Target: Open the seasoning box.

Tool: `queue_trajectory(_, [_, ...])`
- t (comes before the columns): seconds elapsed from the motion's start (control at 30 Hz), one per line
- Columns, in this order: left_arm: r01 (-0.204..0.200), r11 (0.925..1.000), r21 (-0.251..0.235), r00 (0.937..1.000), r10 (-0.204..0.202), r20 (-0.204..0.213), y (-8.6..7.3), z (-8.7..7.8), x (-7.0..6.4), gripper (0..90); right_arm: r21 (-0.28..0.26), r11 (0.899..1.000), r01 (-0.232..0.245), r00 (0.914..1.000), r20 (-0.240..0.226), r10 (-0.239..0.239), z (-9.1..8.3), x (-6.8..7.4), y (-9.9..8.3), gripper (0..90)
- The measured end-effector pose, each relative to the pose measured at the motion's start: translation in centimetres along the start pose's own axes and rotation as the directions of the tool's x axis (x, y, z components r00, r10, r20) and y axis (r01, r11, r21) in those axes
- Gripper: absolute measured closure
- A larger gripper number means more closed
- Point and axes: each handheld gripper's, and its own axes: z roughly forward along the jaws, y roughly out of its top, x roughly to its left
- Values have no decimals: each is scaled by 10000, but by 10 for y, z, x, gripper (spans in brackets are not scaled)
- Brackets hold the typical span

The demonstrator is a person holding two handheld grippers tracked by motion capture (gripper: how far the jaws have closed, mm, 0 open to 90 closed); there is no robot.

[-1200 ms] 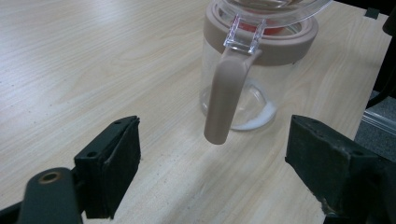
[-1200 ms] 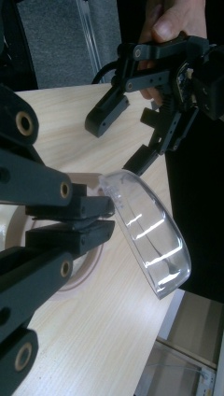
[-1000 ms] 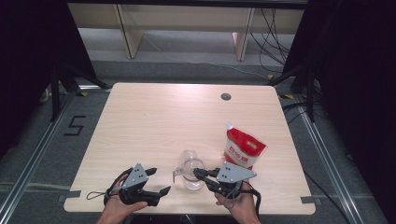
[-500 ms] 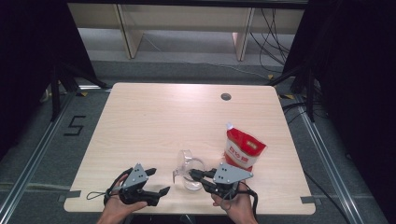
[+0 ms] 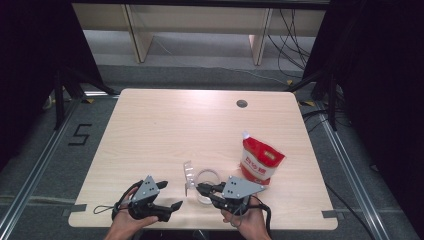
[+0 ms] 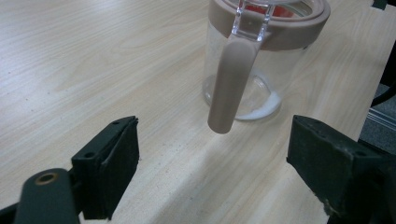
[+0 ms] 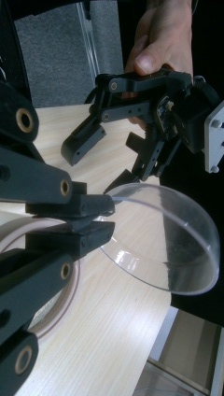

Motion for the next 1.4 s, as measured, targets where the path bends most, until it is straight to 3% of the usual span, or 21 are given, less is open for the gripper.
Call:
queue_trajectory(0.07, [45,10000,-29,10000,-45,7,0,1,0,152,94,9999,129,9997,-205,-127,0,0,0,850])
queue_trajectory(0.17, [-42,10000,31,10000,43,-66,0,-1,0,151,-46,9994,332,9994,-71,-333,2,-1,0,837])
queue_trajectory(0.23, [22,10000,-47,10000,-22,16,1,-1,0,150,115,9999,-32,9998,-195,34,0,0,-1,811])
queue_trajectory(0.27, [-256,9996,-126,9996,258,84,1,-1,2,149,33,10000,-25,10000,-69,25,-1,-1,-1,790])
queue_trajectory(0.5, [-252,9996,-146,9996,254,129,1,-2,2,149,-190,9991,-380,9986,349,387,-23,-11,-6,668])
queue_trajectory(0.53, [-27,9999,-114,10000,28,84,0,-2,0,150,-278,9988,-396,9975,581,412,-30,-14,-9,651])
queue_trajectory(0.6, [-52,9999,-141,9999,54,117,1,-2,0,149,-256,9976,-642,9958,633,657,-33,-14,-10,640])
queue_trajectory(0.63, [-186,9997,-137,9997,187,131,1,-2,1,149,-310,9980,-548,9955,761,570,-36,-17,-12,627])
queue_trajectory(0.73, [-312,9994,-150,9994,314,159,2,-3,1,150,-254,9972,-698,9936,873,718,-41,-17,-14,610])
queue_trajectory(0.8, [-62,9999,-113,9999,63,160,1,-3,1,150,-310,9973,-668,9931,944,694,-42,-18,-15,607])
queue_trajectory(0.9, [-41,9998,-193,9999,44,139,2,-3,0,150,-209,9957,-897,9901,1066,915,-50,-20,-18,590])
queue_trajectory(0.97, [-57,9998,-170,9999,60,132,2,-3,0,150,-294,9976,-620,9916,1121,650,-52,-23,-19,587])
queue_trajectory(1.03, [-74,9999,-118,9999,76,113,2,-3,0,150,-323,9962,-813,9904,1097,844,-56,-23,-21,576])
queue_trajectory(1.13, [-80,9999,-111,9999,81,101,1,-3,1,150,-268,9949,-975,9856,1361,1003,-63,-25,-24,560])
queue_trajectory(1.17, [-126,9999,-92,9999,126,58,2,-3,1,150,-256,9975,-654,9868,1465,685,-66,-27,-25,559])
queue_trajectory(1.2, [-311,9995,-103,9995,312,84,2,-3,2,150,-247,9948,-984,9829,1538,1010,-69,-26,-26,557])
queue_trajectory(1.27, [-232,9996,-144,9997,234,83,2,-3,1,150,-298,9963,-811,9838,1582,848,-73,-29,-28,552])
queue_trajectory(1.3, [-236,9996,-131,9997,237,81,2,-3,1,150,-339,9943,-1010,9800,1690,1053,-74,-29,-29,547])
queue_trajectory(1.33, [-283,9996,-90,9996,284,65,2,-3,2,150,-449,9957,-808,9799,1793,876,-76,-31,-30,547])
queue_trajectory(1.37, [-238,9996,-134,9997,239,71,2,-3,1,150,-322,9927,-1167,9762,1803,1206,-78,-30,-31,546])
queue_trajectory(1.4, [-241,9996,-131,9997,242,67,2,-3,1,150,-421,9936,-1046,9762,1867,1107,-80,-31,-33,543])
